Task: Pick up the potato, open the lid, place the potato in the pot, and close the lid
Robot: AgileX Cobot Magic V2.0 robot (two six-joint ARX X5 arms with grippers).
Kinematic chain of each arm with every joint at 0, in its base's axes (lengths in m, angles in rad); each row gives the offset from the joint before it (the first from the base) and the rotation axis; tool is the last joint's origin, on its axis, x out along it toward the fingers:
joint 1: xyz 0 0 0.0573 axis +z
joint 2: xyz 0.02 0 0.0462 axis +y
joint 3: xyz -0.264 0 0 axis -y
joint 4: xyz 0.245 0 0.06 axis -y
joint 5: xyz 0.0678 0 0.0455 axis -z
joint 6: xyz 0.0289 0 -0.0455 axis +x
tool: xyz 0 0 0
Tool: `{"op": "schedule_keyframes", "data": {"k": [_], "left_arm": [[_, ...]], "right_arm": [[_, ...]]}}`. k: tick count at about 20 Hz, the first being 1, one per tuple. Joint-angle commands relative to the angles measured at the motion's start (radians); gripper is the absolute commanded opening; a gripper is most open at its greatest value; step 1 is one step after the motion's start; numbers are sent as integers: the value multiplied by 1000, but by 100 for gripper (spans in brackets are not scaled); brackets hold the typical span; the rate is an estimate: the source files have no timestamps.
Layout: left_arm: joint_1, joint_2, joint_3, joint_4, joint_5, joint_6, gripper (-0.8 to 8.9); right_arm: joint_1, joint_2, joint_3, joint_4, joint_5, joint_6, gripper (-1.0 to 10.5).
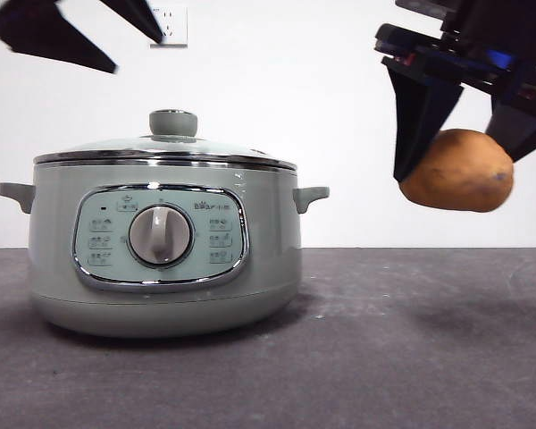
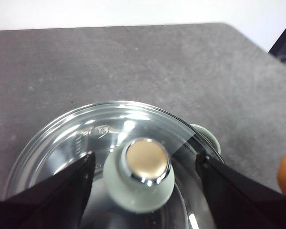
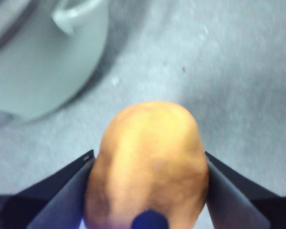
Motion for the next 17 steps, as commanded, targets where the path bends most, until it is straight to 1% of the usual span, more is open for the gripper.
{"op": "schedule_keyframes", "data": {"k": [1,3,7,9,12,13,15,17], "left_arm": [[-28,79,44,4,-29,31,356],[-46,136,67,3,-60,32,356],[-61,209,68,3,-71,56,354],[-68,234,68,3,-79,57,354],[-80,242,68,-8,-119,65,339],[-82,242,68,-11,-132,79,272],[-82,242,68,-29,-134,105,-24],[-82,242,68,-32,-134,107,-8]], "right_arm": [[0,-2,0,-8,3,-7,-2],[0,-2,0,-17,3,-7,-2],[0,-2,0,-18,3,-5,-2],[0,-2,0,-18,3,-4,-2],[0,-2,0,-18,3,-5,-2],[0,-2,0,-18,3,-4,-2],[0,-2,0,-18,3,-4,-2],[0,-2,0,-18,3,-4,-2]]}}
